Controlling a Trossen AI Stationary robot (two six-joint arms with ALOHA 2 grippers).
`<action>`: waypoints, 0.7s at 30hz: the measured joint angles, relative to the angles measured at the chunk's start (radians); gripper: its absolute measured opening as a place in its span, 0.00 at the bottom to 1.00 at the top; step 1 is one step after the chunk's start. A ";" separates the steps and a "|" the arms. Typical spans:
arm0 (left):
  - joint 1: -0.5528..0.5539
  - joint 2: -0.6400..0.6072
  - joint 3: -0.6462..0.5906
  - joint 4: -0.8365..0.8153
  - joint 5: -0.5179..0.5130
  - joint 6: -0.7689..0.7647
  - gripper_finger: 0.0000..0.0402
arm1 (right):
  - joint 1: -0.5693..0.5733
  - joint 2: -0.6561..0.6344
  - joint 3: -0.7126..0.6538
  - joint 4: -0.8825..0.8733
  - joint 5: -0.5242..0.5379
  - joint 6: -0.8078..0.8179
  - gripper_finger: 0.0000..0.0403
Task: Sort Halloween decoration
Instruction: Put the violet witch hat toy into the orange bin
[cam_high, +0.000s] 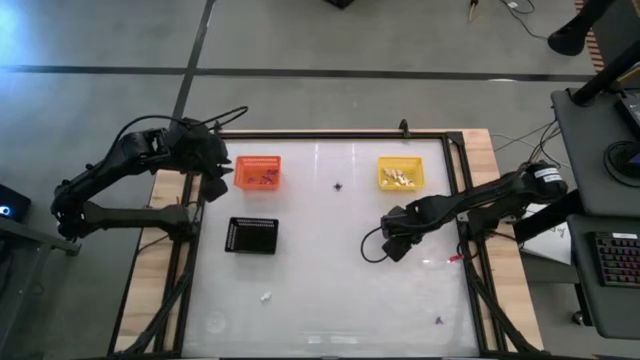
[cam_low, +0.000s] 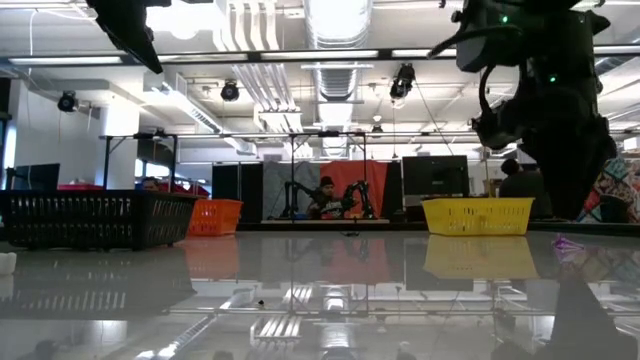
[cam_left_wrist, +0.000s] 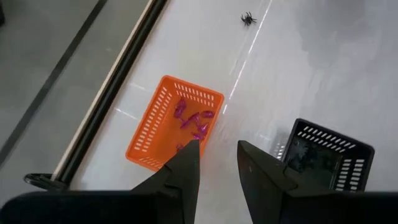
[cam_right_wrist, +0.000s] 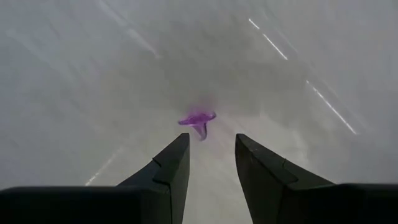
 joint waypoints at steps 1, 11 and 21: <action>0.000 0.000 0.000 0.000 0.000 -0.012 0.23 | 0.000 0.007 -0.001 0.006 0.000 0.011 0.29; 0.000 0.001 0.000 0.008 0.000 -0.051 0.23 | -0.002 0.077 -0.002 0.063 -0.034 0.204 0.29; 0.000 0.001 0.000 0.008 0.000 -0.034 0.23 | -0.004 0.174 0.001 0.089 -0.021 0.214 0.29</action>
